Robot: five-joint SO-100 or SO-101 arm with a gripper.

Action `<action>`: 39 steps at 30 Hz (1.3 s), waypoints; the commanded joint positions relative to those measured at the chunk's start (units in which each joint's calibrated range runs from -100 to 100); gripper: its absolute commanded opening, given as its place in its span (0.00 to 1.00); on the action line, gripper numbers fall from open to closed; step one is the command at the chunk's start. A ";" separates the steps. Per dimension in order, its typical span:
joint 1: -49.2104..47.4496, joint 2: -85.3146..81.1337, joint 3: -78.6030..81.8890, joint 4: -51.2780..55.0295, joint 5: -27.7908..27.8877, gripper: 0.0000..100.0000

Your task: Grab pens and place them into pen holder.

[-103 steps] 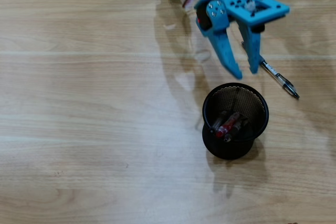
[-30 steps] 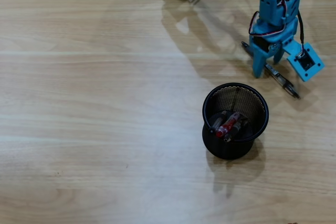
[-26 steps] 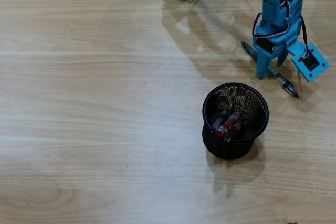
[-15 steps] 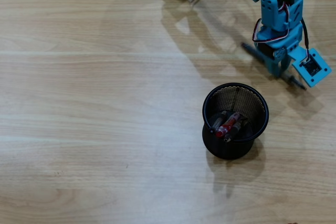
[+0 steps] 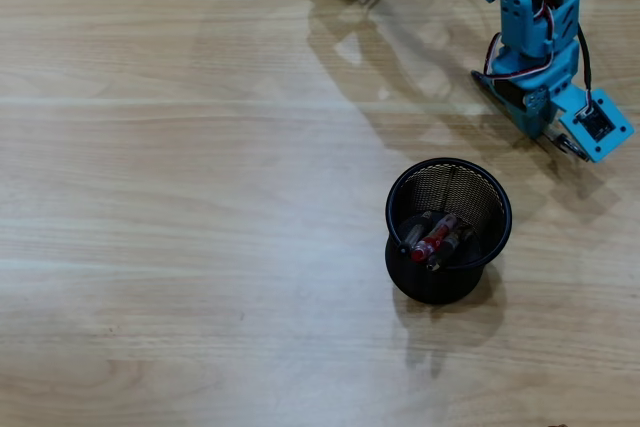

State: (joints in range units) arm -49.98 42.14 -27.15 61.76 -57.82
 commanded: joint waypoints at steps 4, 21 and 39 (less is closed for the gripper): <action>3.11 -11.53 -1.17 8.17 0.43 0.02; 11.52 -31.82 -1.17 13.09 3.26 0.02; 27.34 -52.80 -0.36 15.37 6.66 0.02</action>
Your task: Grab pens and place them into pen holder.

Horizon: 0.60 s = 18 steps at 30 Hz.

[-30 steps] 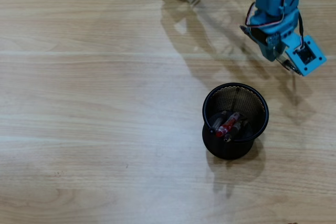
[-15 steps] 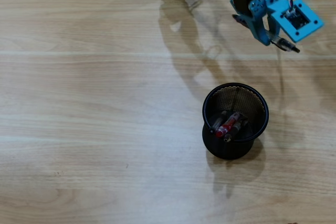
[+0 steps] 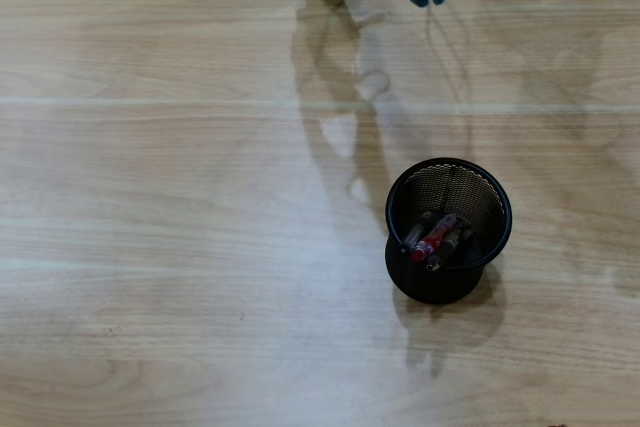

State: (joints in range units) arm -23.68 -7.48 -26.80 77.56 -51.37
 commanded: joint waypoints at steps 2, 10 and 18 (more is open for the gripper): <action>0.95 -3.18 -0.81 -0.43 -0.15 0.02; 0.40 -0.89 0.46 -15.01 0.21 0.02; 0.13 6.33 7.79 -40.52 -0.26 0.02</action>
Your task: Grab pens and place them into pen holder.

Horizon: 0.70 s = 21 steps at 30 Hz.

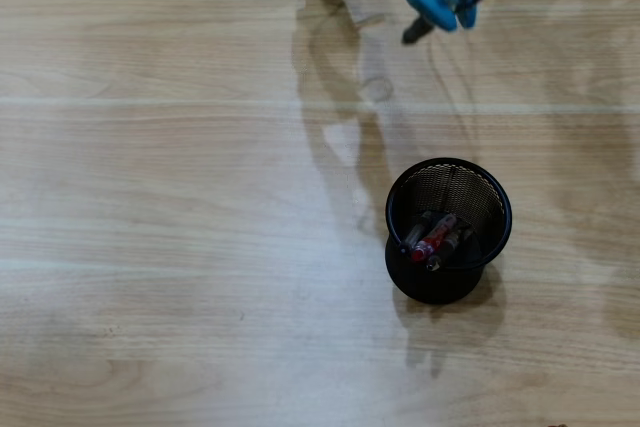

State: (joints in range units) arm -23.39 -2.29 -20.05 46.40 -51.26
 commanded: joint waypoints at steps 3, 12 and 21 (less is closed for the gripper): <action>-0.25 4.54 3.58 -17.83 -0.36 0.02; 0.58 14.74 4.67 -32.23 -0.41 0.02; 0.85 22.89 4.85 -43.53 -2.72 0.02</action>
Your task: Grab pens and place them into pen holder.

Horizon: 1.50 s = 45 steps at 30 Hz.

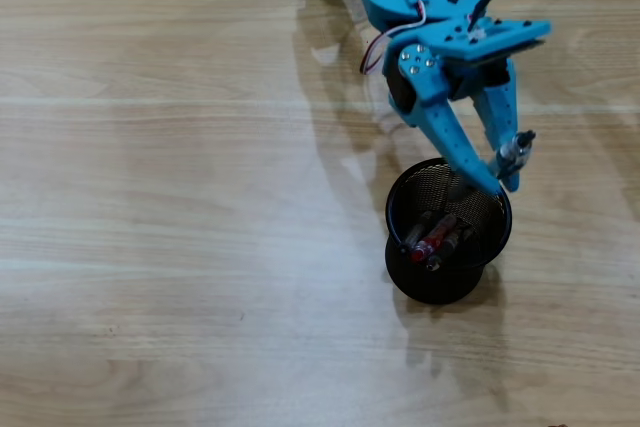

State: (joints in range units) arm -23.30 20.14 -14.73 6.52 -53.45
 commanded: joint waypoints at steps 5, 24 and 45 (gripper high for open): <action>0.66 2.84 -0.47 -8.29 -0.59 0.02; 0.11 2.33 -0.29 -7.47 -0.11 0.10; 8.34 -39.12 50.20 -7.38 15.23 0.02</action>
State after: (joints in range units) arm -17.58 -8.50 27.86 -0.65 -40.39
